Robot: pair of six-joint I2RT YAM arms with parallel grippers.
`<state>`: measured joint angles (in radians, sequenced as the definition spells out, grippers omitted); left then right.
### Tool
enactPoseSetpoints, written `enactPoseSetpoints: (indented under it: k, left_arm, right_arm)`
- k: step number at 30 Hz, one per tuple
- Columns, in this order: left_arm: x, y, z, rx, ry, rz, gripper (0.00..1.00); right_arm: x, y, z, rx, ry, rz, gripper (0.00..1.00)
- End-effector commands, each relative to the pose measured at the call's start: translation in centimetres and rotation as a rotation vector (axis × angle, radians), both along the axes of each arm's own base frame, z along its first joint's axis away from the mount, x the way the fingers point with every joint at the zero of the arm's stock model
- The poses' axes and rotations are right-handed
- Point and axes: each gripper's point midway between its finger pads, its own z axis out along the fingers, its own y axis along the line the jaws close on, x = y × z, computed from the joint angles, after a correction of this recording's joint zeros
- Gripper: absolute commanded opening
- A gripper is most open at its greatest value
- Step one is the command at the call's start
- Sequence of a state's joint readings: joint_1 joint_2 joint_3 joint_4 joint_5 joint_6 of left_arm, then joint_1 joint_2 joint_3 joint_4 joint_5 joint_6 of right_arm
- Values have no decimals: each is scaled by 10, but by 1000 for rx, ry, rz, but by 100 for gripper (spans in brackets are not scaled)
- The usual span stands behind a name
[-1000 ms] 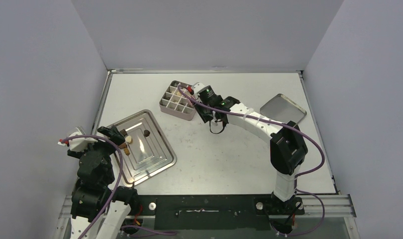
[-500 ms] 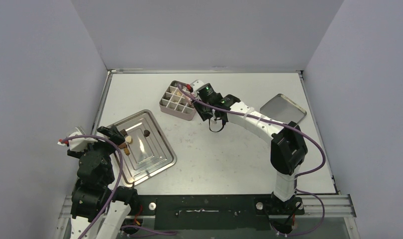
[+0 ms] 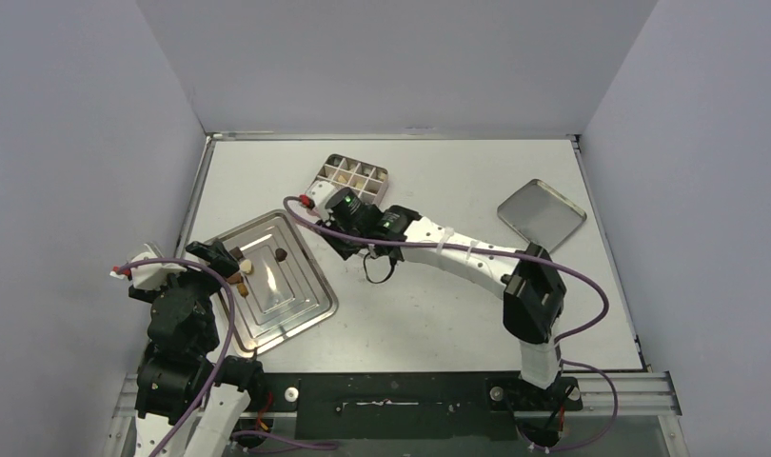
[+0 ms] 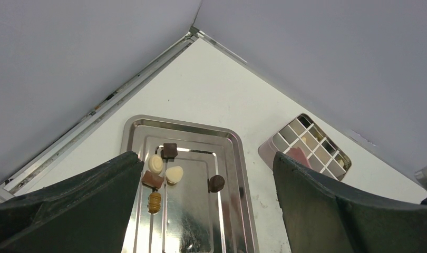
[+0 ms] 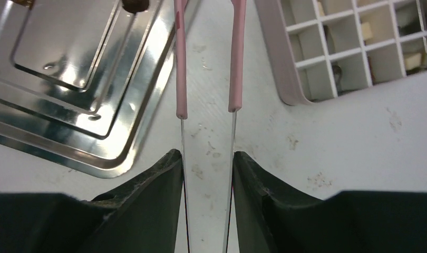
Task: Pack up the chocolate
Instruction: Pick up the fake chocolate from the plate.
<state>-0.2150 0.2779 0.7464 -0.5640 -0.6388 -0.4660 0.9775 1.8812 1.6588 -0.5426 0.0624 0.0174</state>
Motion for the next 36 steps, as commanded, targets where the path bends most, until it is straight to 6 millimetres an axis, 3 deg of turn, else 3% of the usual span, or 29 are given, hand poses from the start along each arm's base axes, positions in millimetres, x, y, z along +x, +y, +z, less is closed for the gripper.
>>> enactPoseSetpoints:
  k: [1,6,10,14,21,36]
  left_arm:
    - [-4,4,21,-13,-68,19,93]
    - [-4,13,20,28,-42,72,93]
    - [-2,17,20,49,-27,94,93]
    - [-3,17,19,37,-44,95,93]
    - [-4,18,18,25,-52,103,92]
    - [-6,21,17,32,-48,118,92]
  right_arm:
    - [-18,52,8,83,-18,87,36]
    - [-45,89,-9,40,-26,218,37]
    - [-57,114,-11,43,-12,319,37]
    - [-66,123,-29,1,13,400,38]
    - [-57,137,-25,-9,-21,422,40]
    - [-35,140,-53,-40,9,441,42]
